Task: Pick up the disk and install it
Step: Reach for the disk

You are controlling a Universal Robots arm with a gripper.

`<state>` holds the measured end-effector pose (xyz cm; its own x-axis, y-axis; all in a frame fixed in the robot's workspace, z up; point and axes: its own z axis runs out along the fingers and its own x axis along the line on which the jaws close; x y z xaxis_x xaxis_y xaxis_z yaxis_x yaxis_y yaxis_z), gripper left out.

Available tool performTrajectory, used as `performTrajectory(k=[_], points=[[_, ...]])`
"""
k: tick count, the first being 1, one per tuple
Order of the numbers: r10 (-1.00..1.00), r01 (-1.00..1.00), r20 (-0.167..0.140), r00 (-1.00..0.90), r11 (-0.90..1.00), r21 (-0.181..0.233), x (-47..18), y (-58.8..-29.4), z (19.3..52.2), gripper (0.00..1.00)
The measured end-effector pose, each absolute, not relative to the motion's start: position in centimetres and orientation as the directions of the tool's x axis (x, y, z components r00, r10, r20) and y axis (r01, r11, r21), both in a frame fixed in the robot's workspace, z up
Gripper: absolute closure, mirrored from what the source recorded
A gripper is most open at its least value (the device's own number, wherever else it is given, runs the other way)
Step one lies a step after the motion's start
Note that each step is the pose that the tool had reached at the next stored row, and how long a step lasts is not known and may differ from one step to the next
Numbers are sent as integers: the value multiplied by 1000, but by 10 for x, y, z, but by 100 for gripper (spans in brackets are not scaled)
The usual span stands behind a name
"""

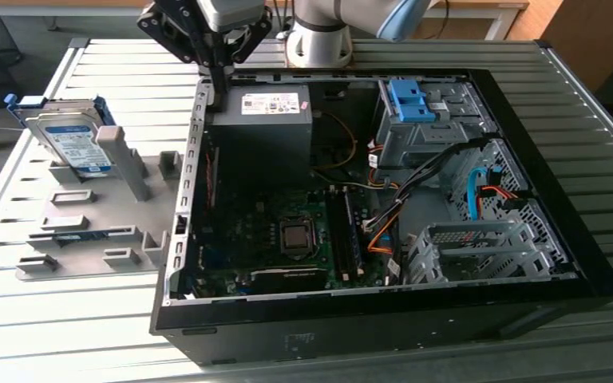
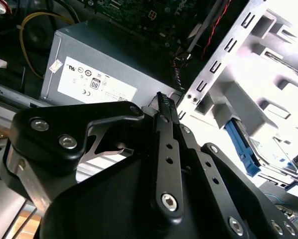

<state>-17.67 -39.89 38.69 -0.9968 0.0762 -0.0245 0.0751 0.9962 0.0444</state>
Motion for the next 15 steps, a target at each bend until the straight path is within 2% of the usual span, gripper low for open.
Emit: performTrajectory(k=[15], points=[[76, 75, -24, -997, 996, 44, -183, -399, 386, 89]])
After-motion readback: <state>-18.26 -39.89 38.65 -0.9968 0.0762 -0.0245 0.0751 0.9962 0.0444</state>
